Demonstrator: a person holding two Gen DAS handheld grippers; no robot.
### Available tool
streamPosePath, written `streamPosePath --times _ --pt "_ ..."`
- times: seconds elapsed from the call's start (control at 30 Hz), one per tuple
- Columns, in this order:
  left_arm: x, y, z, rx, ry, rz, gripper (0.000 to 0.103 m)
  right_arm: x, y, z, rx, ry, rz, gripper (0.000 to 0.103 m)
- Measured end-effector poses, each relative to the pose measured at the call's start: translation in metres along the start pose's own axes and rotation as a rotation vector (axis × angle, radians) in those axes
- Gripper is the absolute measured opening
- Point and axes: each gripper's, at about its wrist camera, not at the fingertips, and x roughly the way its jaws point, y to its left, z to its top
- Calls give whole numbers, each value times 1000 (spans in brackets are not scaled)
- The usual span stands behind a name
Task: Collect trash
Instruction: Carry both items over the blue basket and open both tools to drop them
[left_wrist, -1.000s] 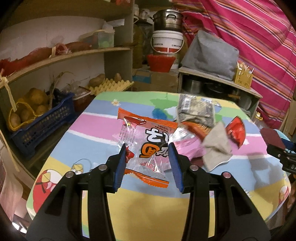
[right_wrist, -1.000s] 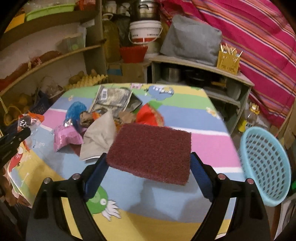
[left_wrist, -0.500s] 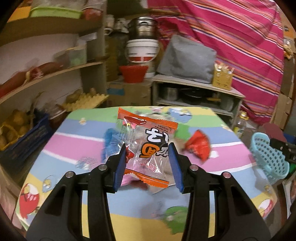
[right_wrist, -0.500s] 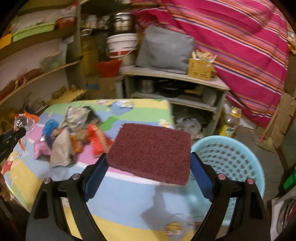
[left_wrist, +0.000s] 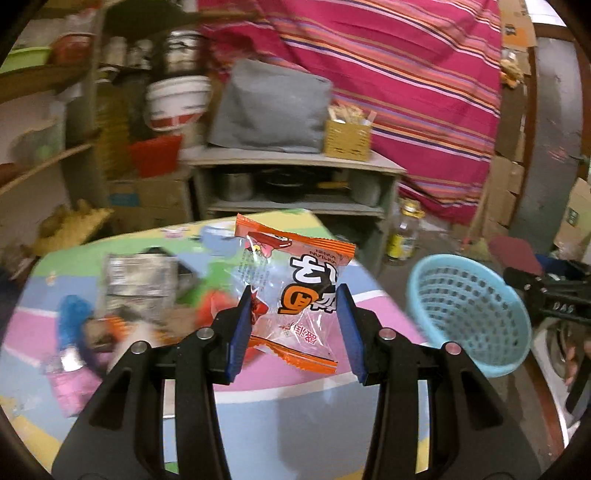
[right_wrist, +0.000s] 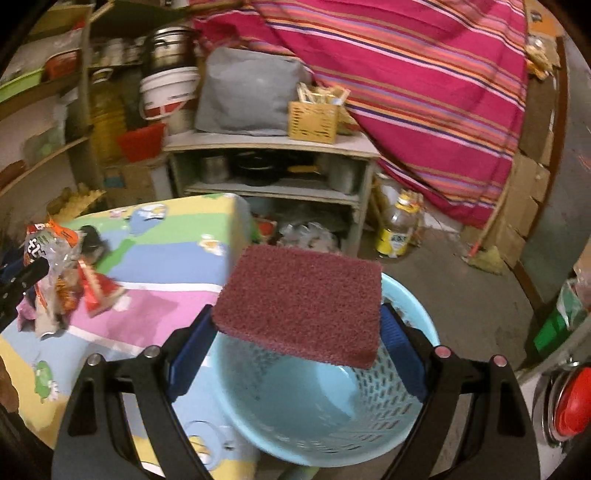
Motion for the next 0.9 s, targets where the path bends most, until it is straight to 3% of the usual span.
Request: streamPosePath --times 0.37,0.53,0.63,0.77,0.9 --pt "52 -132 20 156 60 -249 45 14 -82 -13 111 29 -103 86" --pt "74 -164 12 181 129 -330 46 15 -106 -21 152 44 -129 86" --pt "85 -173 12 210 156 -341 55 16 -113 -22 165 50 -137 86" --pt "91 -168 14 209 168 -327 84 17 -115 -22 175 54 -138 86" --pt "71 -140 16 184 126 -287 90 20 -108 -22 178 53 -119 86"
